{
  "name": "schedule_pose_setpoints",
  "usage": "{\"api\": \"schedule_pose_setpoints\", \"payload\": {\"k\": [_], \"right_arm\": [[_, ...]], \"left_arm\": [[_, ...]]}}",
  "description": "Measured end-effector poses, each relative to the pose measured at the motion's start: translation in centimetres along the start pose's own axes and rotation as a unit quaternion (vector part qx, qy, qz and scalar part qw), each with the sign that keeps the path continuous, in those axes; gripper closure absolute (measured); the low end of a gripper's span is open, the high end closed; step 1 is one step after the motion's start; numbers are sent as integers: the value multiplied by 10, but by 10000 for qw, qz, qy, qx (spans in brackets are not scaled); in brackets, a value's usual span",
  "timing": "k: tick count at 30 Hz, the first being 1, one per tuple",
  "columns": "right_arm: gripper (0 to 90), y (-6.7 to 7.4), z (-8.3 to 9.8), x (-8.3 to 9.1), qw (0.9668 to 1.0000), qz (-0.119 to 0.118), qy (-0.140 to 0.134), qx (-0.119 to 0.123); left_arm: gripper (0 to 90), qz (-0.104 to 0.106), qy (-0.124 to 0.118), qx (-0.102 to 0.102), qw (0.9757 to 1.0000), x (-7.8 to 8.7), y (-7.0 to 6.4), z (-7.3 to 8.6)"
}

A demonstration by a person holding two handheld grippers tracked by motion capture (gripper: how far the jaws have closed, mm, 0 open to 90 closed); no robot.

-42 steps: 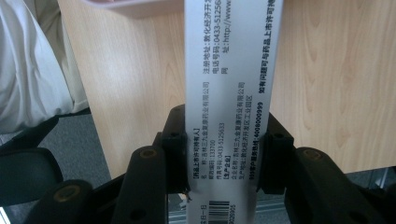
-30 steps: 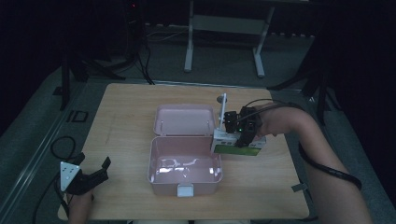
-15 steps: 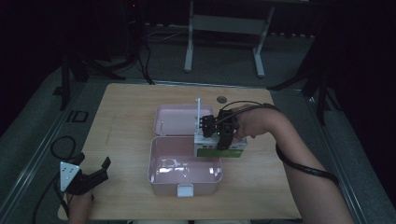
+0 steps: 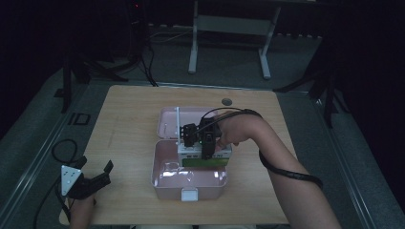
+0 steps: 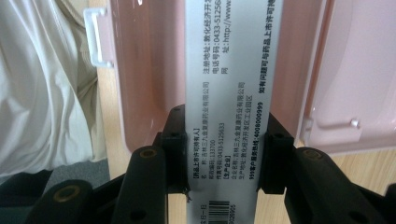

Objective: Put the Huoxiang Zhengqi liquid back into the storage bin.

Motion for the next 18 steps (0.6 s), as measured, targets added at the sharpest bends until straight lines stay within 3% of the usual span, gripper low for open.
{"api": "schedule_pose_setpoints", "payload": {"k": [18], "right_arm": [[622, 9, -24, -19, 9998, -136, -33, 131]], "left_arm": [[29, -11, 24, -14, 10000, 0, 0, 0]]}}
Point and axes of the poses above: each handheld gripper's, and its own axes: x roughly backward along the jaws, z roughly out of its underside, y roughly to its left, the point moved 4 cm from there along -x, roughly forward along the jaws, and after that the axes turned 7 degrees about x, right-handed, at the moved point
